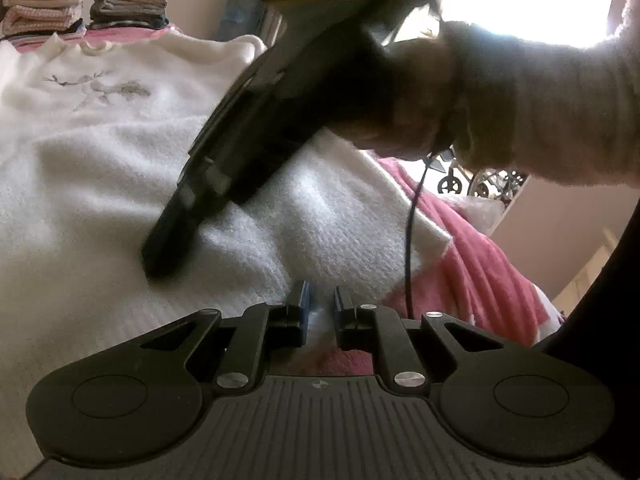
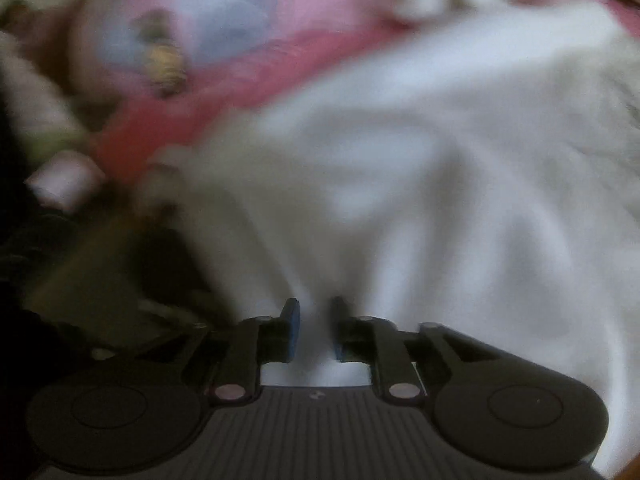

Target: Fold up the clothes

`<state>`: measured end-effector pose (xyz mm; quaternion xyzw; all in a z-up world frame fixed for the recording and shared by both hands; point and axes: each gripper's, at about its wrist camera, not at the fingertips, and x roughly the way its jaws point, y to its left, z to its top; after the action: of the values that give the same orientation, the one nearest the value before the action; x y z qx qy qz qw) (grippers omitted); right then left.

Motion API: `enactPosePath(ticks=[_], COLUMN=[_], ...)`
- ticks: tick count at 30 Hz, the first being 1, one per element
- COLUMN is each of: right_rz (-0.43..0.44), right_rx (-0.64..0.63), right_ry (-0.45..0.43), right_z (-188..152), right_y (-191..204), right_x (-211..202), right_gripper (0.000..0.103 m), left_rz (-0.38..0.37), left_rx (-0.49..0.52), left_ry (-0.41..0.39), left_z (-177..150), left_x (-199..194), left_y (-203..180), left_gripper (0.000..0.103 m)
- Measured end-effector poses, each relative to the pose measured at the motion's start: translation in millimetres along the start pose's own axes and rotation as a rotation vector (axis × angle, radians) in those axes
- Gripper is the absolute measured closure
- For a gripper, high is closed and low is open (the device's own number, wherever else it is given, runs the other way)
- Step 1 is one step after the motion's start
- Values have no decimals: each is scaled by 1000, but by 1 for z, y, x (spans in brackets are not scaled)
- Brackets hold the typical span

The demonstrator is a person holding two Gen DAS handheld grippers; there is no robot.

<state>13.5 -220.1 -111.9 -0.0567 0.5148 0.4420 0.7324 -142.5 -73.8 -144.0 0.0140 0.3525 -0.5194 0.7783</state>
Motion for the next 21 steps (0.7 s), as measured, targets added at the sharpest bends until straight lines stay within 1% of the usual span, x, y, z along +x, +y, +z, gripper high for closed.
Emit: enactPosePath(ticks=[1, 3, 6, 8, 9, 10, 11, 12, 14, 15, 16, 18, 20, 21], right_rz=[-42, -128, 22, 28, 29, 29, 29, 29, -50, -58, -49, 57, 93, 109], right_rx=[81, 198, 181, 156, 143, 130, 118, 105, 252, 315, 329, 283, 229, 202], right_ry=[-71, -211, -181, -140, -119, -97, -76, -55, -200, -255, -283, -231, -159, -123], right_z=[1, 1, -8, -10, -10, -11, -11, -12, -15, -19, -23, -27, -37, -41], right_y=[-14, -31, -35, -38, -40, -41, -43, -44, -70, -80, -82, -71, -58, -52], right_x=[-8, -31, -49, -39, -34, -28, -23, -17, -35, -46, -55, -56, -46, -41], right_gripper=[103, 102, 99, 95, 95, 97, 103, 103, 103, 103, 102, 101, 99, 99], left_rz=[0, 1, 2, 7, 9, 12, 13, 12, 2, -13, -22, -14, 26, 51], left_rx=[3, 8, 13, 14, 16, 18, 20, 20, 12, -3, -15, -32, -53, -68], left_ry=[1, 2, 7, 6, 5, 5, 6, 9, 21, 28, 25, -2, -9, 12], left_z=[0, 1, 3, 2, 1, 1, 0, 2, 8, 12, 16, 23, 26, 24], left_x=[0, 0, -3, -2, -1, -1, -1, -2, -6, -11, -18, -34, -44, -43], left_y=[0, 0, 2, 0, -1, -1, -1, -1, 0, 2, 4, 13, 24, 31], left_gripper=[91, 91, 91, 91, 91, 91, 91, 91, 91, 91, 91, 91, 87, 87])
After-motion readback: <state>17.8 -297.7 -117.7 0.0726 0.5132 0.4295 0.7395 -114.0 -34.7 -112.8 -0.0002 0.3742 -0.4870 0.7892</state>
